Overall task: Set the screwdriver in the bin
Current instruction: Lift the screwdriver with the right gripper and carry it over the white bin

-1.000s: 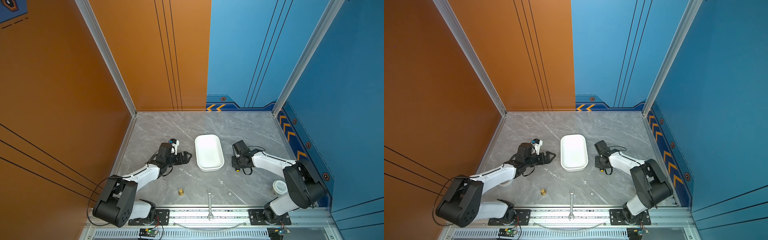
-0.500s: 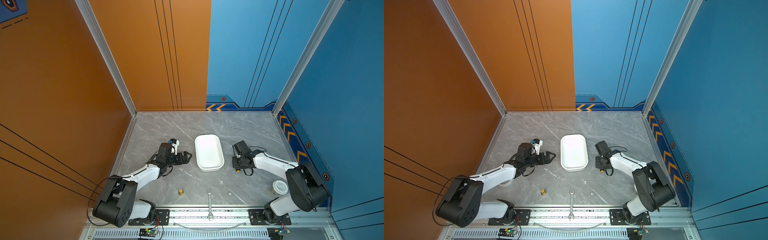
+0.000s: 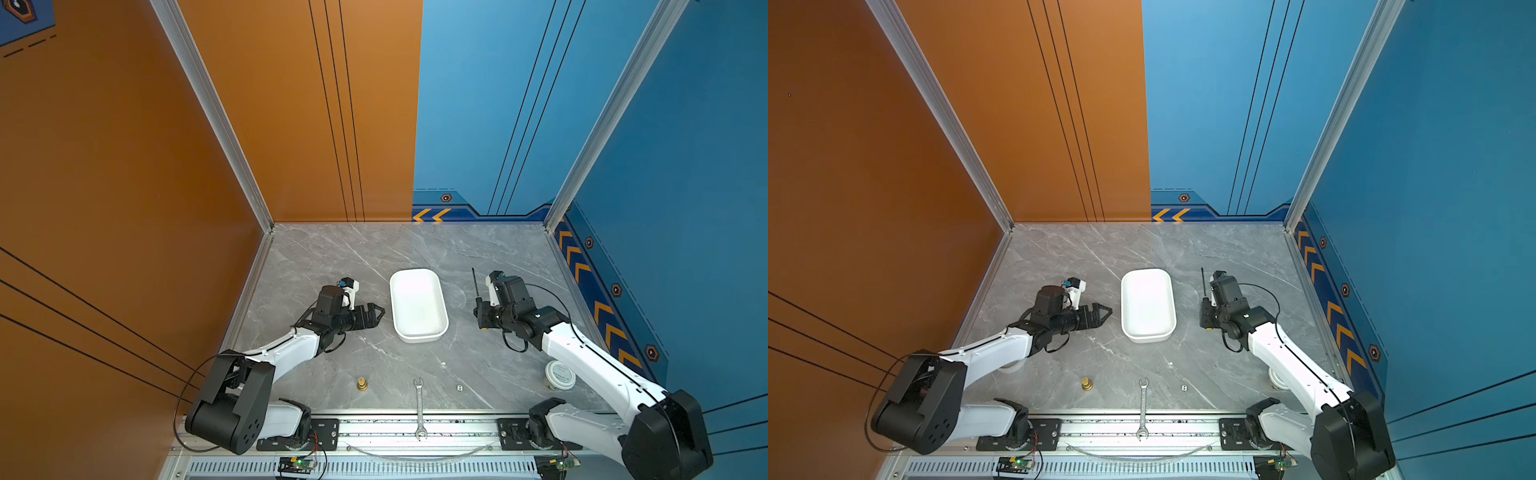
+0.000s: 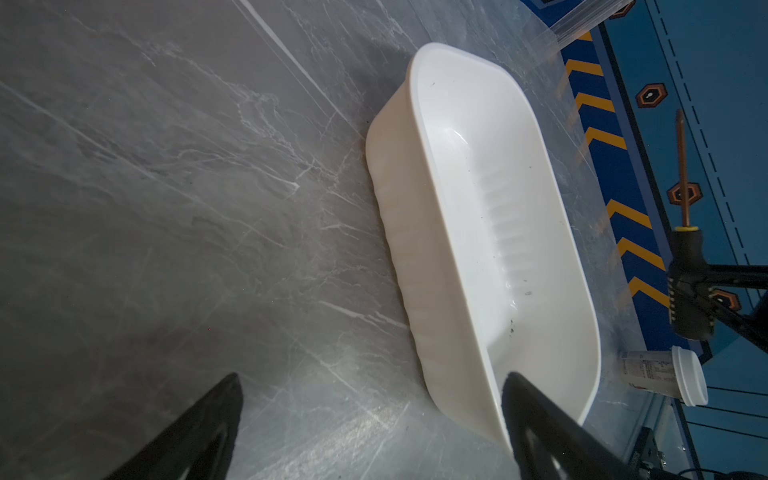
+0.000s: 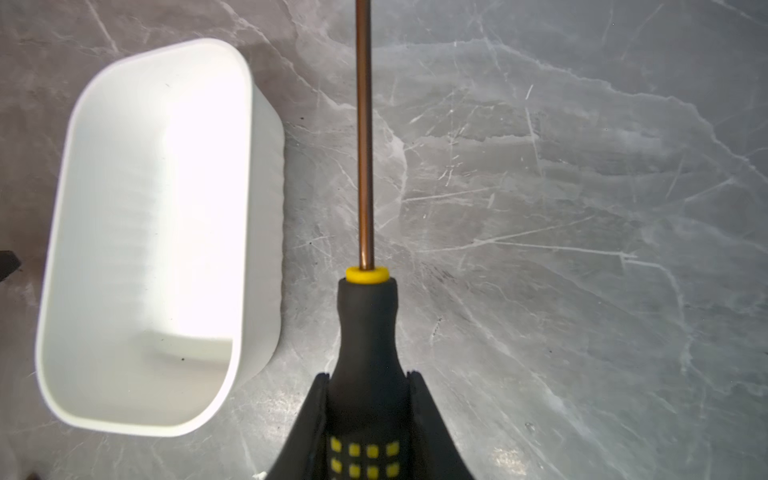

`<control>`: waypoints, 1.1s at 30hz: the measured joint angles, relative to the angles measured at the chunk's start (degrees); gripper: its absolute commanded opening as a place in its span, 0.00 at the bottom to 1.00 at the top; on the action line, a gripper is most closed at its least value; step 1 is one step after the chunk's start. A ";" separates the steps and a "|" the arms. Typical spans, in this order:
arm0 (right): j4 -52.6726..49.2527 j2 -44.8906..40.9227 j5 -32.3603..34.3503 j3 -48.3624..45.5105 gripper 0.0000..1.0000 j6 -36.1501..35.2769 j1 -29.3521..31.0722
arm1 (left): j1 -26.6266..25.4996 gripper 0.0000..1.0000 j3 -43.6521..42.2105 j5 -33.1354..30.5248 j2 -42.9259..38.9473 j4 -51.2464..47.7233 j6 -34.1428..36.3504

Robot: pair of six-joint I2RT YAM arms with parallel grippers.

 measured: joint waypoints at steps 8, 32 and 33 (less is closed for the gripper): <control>1.25 -6.34 -6.43 -0.70 0.00 -3.04 2.27 | 0.00 0.98 0.00 1.01 0.02 0.04 -0.48; 8.31 14.01 -10.08 8.39 0.00 -0.87 13.81 | 0.00 0.98 0.00 2.95 0.37 0.46 -0.68; 7.98 14.80 -8.96 8.96 0.00 -0.24 14.25 | 0.00 0.98 0.00 2.97 0.37 0.46 -0.68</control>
